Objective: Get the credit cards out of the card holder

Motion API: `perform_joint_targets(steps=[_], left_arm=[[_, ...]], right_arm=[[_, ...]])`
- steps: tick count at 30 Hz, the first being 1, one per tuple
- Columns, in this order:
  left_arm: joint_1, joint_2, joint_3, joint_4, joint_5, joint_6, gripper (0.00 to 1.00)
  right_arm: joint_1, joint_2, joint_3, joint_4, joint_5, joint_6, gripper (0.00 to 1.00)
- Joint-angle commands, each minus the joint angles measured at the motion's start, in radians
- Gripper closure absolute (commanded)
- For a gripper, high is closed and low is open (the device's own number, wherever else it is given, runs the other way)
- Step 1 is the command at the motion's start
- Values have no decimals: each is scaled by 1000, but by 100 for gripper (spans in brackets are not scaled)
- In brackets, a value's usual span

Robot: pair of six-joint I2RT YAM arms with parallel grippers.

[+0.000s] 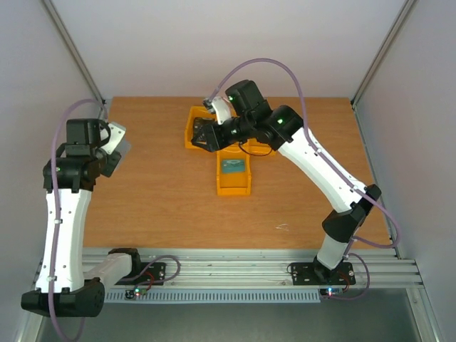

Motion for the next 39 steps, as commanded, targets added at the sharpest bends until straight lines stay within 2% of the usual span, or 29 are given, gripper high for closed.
perform_joint_targets(steps=[1,7,10,13,17,21,27,30,35,39], left_arm=[[-15,-6,7,80,-232,160,100],[-13,28,135,-85,294,-115,100],[3,41,163,-91,568,-249,100],[28,49,154,-64,741,-375,100],[50,45,144,-45,835,-442,100],[82,33,121,-6,978,-513,100],[117,12,75,48,1164,-612,100],[118,5,58,63,1216,-629,100],[117,-6,25,98,1301,-660,100],[118,-11,18,105,1332,-664,100]], right_arm=[[52,28,27,90,-105,-26,55],[107,53,25,234,-272,17,55],[135,72,19,353,-379,76,55],[141,85,-3,470,-416,155,57],[141,99,-20,474,-337,216,62],[132,116,-23,382,-230,222,64],[91,62,-95,336,-106,221,65],[91,56,-94,321,-113,201,60],[92,69,-91,381,-249,207,45],[98,74,-92,428,-311,216,39]])
